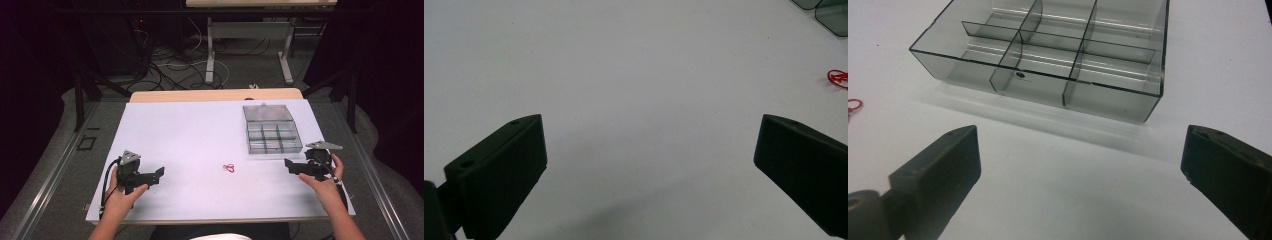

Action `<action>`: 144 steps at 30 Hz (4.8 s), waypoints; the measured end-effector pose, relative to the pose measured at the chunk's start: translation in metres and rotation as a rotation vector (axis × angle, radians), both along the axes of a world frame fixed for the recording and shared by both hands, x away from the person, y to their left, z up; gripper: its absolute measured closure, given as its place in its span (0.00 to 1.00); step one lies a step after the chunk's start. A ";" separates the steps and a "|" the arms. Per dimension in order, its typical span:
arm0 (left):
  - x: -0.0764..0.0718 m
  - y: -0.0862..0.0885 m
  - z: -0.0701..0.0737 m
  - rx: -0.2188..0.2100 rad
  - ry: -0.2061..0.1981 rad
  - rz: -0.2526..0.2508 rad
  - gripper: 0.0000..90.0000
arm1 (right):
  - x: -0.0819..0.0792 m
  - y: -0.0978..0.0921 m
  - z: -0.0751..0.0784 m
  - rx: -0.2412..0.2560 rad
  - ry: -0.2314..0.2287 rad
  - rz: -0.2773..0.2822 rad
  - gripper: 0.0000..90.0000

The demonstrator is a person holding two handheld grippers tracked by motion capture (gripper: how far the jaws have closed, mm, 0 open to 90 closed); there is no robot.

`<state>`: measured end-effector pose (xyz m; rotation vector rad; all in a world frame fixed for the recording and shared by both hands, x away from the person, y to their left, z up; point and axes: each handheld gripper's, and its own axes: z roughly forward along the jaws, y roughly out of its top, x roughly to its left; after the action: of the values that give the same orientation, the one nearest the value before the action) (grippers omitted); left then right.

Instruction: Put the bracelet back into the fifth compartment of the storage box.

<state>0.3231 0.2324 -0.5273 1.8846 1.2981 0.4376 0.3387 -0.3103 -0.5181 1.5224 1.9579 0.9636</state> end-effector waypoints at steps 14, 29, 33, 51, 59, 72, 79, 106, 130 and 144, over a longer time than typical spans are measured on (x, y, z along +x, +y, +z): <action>-0.002 -0.006 0.000 -0.005 -0.004 -0.024 0.00 | -0.002 0.018 0.005 -0.016 -0.001 0.077 0.17; -0.002 -0.014 -0.003 0.004 0.000 -0.060 0.00 | 0.000 0.040 0.006 -0.023 0.013 0.167 0.25; -0.002 -0.015 -0.005 0.000 -0.007 -0.058 0.00 | 0.002 0.046 0.004 -0.030 0.014 0.181 0.28; -0.002 -0.016 -0.007 0.010 0.025 -0.087 0.01 | 0.009 0.068 0.005 -0.039 0.065 0.286 0.49; -0.003 -0.015 -0.008 0.005 0.035 -0.083 0.01 | 0.019 0.079 0.009 -0.043 0.092 0.360 0.49; -0.003 -0.017 -0.010 -0.016 0.035 -0.057 0.01 | 0.030 0.091 0.018 -0.114 0.105 0.432 0.48; -0.002 -0.017 -0.010 -0.012 0.037 -0.058 0.01 | 0.035 0.096 0.018 -0.091 0.151 0.433 0.52; -0.001 -0.015 -0.011 0.007 0.037 -0.076 0.01 | 0.045 0.132 0.013 -0.159 0.215 0.553 0.60; 0.000 -0.015 -0.012 -0.005 0.043 -0.072 0.01 | 0.054 0.159 0.001 -0.123 0.221 0.665 0.66; 0.001 -0.013 -0.012 0.002 0.043 -0.074 0.01 | 0.061 0.171 -0.006 -0.111 0.236 0.667 0.71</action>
<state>0.3237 0.2191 -0.5392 1.9467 1.2512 0.3625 0.3996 -0.1393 -0.5243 0.9556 2.7225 0.9230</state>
